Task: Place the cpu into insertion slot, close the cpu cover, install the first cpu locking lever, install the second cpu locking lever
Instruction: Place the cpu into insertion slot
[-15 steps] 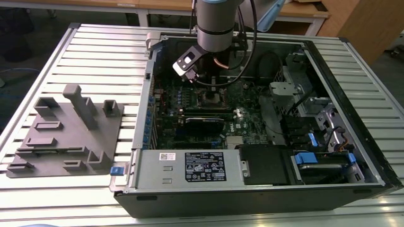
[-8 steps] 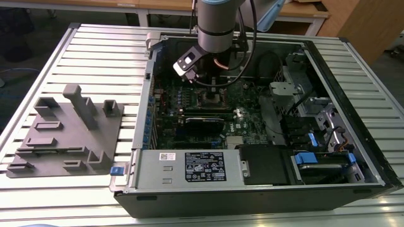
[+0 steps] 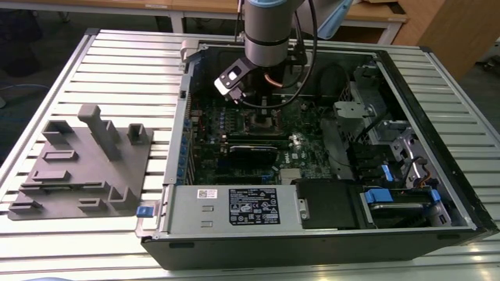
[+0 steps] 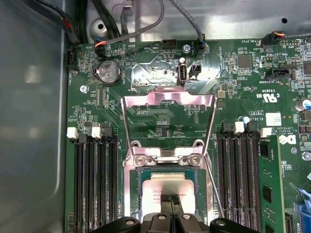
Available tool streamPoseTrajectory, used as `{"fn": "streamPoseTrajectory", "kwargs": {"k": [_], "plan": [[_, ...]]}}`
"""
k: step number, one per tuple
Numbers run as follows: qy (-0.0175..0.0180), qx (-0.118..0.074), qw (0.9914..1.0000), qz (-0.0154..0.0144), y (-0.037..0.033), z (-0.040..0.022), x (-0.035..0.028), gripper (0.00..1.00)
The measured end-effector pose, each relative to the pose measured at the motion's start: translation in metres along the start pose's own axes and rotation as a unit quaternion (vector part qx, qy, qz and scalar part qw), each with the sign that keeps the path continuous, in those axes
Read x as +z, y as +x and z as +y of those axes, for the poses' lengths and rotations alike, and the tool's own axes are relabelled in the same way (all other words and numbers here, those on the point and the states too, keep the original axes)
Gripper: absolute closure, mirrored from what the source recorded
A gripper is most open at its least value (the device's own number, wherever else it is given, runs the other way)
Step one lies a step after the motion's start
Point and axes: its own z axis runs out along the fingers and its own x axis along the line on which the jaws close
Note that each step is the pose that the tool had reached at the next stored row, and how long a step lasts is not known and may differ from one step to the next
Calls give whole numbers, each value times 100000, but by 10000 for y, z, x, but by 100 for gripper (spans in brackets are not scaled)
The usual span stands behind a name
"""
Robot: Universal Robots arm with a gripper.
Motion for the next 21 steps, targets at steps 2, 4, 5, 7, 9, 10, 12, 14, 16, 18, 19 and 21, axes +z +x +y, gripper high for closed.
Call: {"fn": "streamPoseTrajectory", "kwargs": {"k": [2, 4, 5, 7, 9, 10, 12, 14, 16, 18, 19, 21], "plan": [[-7, -2, 100000, 2, 0, 0, 1, 89], [-21, 0, 100000, 27, 1, 1, 4, 89], [-18, -1, 100000, 24, 1, 0, 4, 89], [-4, -1, 100000, -1, 0, -1, 11, 89], [-6, -3, 100000, 1, 0, -1, 12, 89], [-16, 0, 100000, 13, 1, 0, 14, 89], [-23, 1, 100000, 26, 1, 0, 15, 89], [-18, 1, 100000, 23, 1, 0, 15, 89], [-18, 0, 100000, 23, 1, -1, 16, 89], [-21, 1, 100000, 29, 1, -1, 16, 89], [-21, 1, 100000, 37, 1, -1, 17, 89], [-11, 2, 100000, 34, 0, -1, 21, 89]]}}
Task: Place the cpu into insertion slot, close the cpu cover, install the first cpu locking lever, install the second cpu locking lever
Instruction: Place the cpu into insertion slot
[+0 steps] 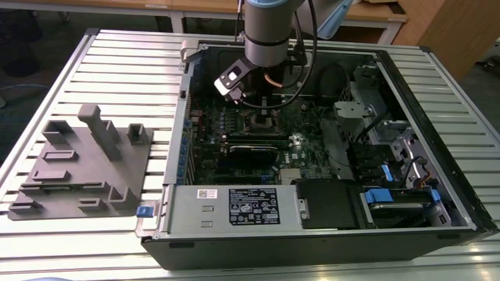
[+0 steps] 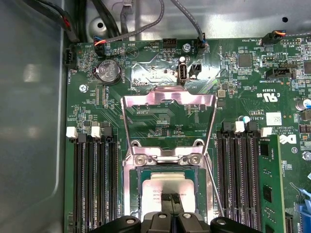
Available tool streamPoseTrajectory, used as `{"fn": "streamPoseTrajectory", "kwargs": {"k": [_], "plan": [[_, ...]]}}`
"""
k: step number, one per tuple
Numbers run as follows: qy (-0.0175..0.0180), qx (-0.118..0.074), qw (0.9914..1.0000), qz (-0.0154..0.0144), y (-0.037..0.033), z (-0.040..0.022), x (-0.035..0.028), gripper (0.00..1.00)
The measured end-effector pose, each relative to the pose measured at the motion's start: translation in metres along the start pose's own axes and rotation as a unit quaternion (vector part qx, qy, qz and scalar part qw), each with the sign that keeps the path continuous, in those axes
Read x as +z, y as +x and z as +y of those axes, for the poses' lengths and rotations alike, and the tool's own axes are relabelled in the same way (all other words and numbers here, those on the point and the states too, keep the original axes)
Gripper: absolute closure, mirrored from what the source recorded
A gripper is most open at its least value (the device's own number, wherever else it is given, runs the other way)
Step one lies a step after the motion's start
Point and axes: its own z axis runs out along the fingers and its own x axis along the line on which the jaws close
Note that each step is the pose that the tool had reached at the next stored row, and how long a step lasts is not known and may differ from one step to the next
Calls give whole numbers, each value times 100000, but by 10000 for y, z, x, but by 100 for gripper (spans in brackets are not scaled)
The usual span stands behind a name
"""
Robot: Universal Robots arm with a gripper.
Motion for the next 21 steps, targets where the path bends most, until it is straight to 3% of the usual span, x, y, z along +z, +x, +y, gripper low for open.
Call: {"fn": "streamPoseTrajectory", "kwargs": {"k": [6, 8, 10, 15, 21], "plan": [[-12, 1, 100000, 5, -1, 0, -6, 89], [-87, 10, 100000, 162, 5, 5, -27, 89], [-15, 3, 100000, 28, 2, 6, -73, 89], [-11, 1, 100000, 17, 3, 13, -176, 89], [-12, -6, 100000, 22, 4, 24, -191, 89]]}}
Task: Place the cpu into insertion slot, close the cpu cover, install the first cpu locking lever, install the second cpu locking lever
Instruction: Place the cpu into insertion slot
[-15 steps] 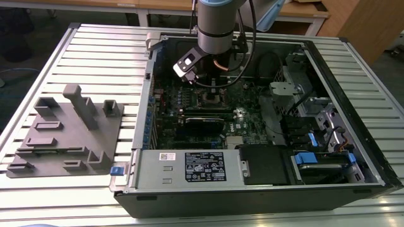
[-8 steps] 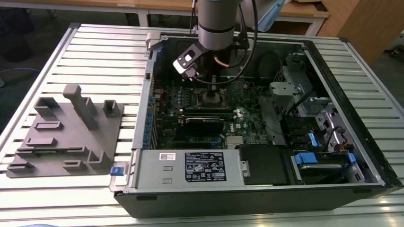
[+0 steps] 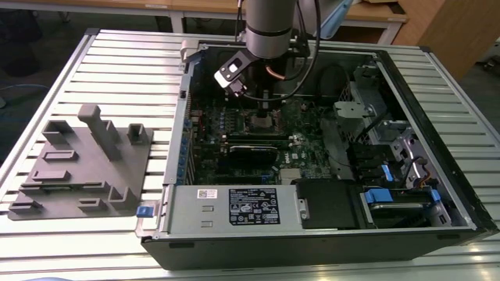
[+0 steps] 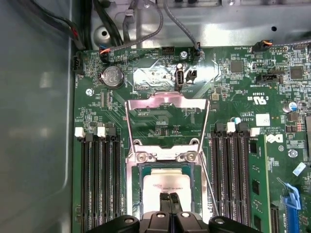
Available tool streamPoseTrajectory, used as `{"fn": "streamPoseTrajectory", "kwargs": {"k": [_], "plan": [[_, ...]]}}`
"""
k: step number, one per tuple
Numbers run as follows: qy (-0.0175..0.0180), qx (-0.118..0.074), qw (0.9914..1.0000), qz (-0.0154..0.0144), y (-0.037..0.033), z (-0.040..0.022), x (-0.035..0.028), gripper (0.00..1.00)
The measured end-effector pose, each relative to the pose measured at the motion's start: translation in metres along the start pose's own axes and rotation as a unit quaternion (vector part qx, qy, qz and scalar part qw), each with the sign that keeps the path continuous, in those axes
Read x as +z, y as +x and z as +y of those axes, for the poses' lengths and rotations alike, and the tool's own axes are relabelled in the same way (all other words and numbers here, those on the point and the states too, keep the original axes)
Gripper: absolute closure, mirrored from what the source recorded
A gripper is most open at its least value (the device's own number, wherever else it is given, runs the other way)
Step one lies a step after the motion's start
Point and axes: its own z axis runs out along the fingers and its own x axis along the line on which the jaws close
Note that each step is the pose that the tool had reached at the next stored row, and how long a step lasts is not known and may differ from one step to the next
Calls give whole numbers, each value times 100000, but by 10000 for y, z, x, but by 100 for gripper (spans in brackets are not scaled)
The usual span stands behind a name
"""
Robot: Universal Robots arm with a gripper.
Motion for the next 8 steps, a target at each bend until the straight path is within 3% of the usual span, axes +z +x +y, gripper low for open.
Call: {"fn": "streamPoseTrajectory", "kwargs": {"k": [8], "plan": [[7, 11, 100000, -18, 1, 25, -1, 89]]}}
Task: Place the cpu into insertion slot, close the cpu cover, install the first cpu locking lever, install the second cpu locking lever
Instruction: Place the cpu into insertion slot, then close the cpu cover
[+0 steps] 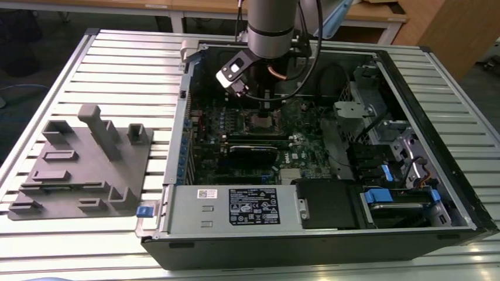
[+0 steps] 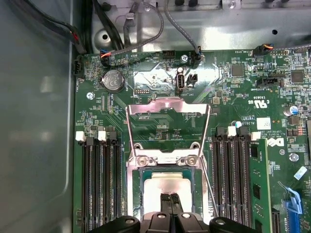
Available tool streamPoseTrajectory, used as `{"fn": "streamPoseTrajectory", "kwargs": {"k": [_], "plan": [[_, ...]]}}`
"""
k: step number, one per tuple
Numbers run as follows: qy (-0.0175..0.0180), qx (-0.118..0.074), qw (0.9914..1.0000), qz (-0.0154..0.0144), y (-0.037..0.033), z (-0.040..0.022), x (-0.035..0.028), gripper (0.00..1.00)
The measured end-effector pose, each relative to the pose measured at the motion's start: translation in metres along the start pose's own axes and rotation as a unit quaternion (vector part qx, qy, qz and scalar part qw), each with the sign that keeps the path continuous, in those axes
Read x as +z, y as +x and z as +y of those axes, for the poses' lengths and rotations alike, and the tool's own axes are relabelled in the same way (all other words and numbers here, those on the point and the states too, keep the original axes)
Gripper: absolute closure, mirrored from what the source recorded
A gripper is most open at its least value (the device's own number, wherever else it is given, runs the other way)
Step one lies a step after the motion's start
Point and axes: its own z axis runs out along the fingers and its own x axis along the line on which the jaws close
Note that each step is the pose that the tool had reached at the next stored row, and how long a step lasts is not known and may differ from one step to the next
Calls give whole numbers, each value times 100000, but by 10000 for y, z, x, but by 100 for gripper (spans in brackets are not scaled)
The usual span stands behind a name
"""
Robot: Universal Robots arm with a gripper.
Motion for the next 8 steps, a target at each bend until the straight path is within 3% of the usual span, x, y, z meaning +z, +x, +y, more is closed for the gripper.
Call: {"fn": "streamPoseTrajectory", "kwargs": {"k": [8], "plan": [[-9, -5, 100000, 15, 0, 1, -15, 89]]}}
